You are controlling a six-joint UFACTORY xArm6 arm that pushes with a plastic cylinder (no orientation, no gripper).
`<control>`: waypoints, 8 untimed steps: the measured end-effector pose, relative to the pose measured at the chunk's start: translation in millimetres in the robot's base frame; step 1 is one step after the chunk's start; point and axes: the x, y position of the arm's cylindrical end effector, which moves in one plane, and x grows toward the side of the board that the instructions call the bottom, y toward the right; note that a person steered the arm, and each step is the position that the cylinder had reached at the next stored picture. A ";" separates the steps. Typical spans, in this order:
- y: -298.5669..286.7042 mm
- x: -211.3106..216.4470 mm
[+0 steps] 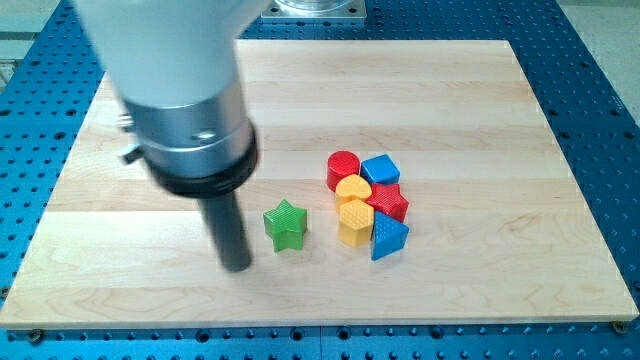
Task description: Push the green circle into the green star
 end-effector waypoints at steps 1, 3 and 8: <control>42.0 -40.1; -67.9 12.2; -94.0 -50.6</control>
